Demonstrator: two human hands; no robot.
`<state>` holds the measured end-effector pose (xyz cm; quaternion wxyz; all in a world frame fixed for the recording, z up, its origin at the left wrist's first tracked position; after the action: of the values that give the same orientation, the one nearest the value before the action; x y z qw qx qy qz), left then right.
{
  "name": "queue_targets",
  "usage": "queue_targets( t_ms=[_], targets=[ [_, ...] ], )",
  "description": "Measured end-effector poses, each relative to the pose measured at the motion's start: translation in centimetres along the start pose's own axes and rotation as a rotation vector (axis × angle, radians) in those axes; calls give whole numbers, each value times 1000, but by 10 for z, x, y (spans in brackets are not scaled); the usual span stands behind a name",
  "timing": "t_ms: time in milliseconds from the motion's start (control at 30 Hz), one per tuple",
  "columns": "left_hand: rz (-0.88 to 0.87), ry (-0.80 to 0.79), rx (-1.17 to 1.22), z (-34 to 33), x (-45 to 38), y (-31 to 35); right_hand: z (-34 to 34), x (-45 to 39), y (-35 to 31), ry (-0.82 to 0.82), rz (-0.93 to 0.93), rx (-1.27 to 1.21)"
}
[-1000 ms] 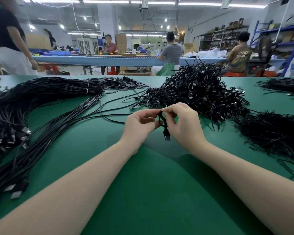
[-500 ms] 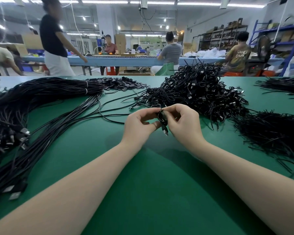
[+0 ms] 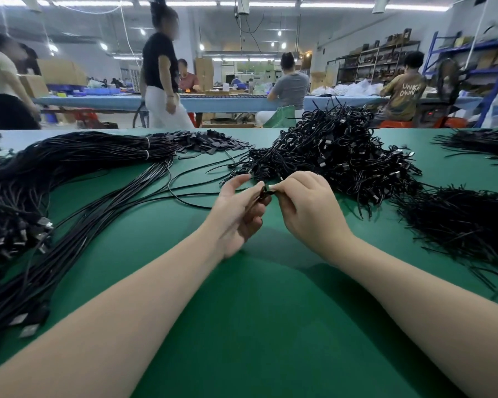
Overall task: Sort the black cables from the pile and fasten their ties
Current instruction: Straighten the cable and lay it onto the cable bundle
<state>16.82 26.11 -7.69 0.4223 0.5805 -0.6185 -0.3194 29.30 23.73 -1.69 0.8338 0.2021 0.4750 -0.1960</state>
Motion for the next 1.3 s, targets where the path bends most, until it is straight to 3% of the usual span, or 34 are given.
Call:
queue_targets(
  t_ms=[100, 300, 400, 533, 667, 800, 1000, 1167, 1300],
  targets=[
    [-84, -79, -183, -3, 1, 2, -2, 3, 5, 6, -89, -77],
    [-412, 1, -462, -1, 4, 9, -3, 4, 10, 14, -167, -152],
    [-481, 58, -488, 0, 7, 14, -3, 2, 9, 41, -177, -161],
    [-366, 67, -479, -1, 5, 8, -2, 1, 8, 70, -170, -140],
    [-98, -11, -194, 2, 1, 0, -1, 0, 2, 2, -48, -33],
    [4, -8, -106, 7, -2, -2, -6, 0, -8, -68, 72, 88],
    [-80, -77, -176, 1, -1, -3, -3, 7, 10, -4, -177, -96],
    [-334, -30, -356, 5, 2, 3, -7, 7, 8, -8, -225, -164],
    [-351, 29, -376, 9, 2, 6, -5, 6, 11, 20, -266, -206]
  ],
)
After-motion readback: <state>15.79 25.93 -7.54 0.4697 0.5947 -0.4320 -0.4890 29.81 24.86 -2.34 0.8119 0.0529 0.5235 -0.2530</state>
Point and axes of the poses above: each hand's wrist, its own x-axis away from the middle knuckle, its own z-axis out of the back of the hand, y = z × x, the point moved 7 cm from there along -x, towards the middle knuckle, and after that the axes turned 9 degrees about z, right-handed, at the moved point
